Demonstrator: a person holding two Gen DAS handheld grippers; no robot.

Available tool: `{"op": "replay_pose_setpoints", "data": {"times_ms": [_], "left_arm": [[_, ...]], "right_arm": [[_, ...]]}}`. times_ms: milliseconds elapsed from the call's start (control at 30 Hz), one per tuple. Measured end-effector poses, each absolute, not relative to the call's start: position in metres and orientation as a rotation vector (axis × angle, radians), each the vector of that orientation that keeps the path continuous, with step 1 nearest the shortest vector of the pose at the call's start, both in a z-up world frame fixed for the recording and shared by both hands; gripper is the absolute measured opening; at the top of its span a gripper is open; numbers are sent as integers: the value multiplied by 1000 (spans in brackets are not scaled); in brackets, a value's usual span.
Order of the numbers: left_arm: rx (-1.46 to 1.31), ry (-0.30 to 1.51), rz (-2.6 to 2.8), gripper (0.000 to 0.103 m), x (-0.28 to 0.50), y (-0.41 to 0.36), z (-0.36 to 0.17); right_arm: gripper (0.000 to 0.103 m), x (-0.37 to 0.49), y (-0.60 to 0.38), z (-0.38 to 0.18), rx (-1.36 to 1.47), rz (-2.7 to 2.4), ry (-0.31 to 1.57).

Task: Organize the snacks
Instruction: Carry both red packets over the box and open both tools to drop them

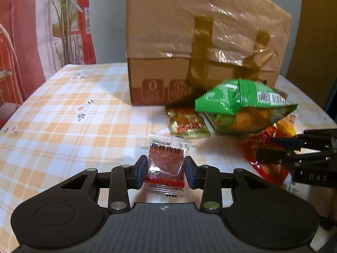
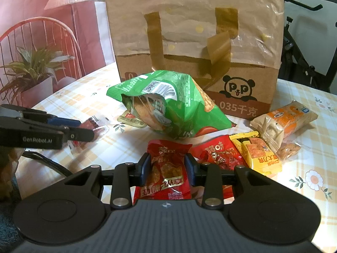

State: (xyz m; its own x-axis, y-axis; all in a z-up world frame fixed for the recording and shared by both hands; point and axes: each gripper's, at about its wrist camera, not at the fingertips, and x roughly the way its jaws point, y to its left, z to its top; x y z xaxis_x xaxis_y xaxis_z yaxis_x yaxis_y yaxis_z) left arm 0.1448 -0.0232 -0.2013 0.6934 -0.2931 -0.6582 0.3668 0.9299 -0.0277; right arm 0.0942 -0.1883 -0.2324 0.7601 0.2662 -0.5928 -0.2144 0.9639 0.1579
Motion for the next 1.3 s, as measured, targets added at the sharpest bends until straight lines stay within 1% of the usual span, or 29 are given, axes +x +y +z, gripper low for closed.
{"op": "replay_pose_setpoints", "data": {"times_ms": [233, 767, 1000, 1033, 1300], "left_arm": [[99, 722, -367, 40, 147, -24, -202], [97, 729, -360, 40, 147, -23, -203], [92, 704, -351, 40, 141, -20, -192], [92, 699, -351, 40, 139, -20, -190], [90, 660, -347, 40, 129, -18, -175]], "right_arm": [[37, 87, -182, -229, 49, 280, 621], [37, 90, -180, -231, 47, 299, 643], [37, 86, -179, -229, 42, 307, 625], [34, 84, -178, -227, 36, 305, 623], [33, 61, -178, -213, 22, 302, 582]]}}
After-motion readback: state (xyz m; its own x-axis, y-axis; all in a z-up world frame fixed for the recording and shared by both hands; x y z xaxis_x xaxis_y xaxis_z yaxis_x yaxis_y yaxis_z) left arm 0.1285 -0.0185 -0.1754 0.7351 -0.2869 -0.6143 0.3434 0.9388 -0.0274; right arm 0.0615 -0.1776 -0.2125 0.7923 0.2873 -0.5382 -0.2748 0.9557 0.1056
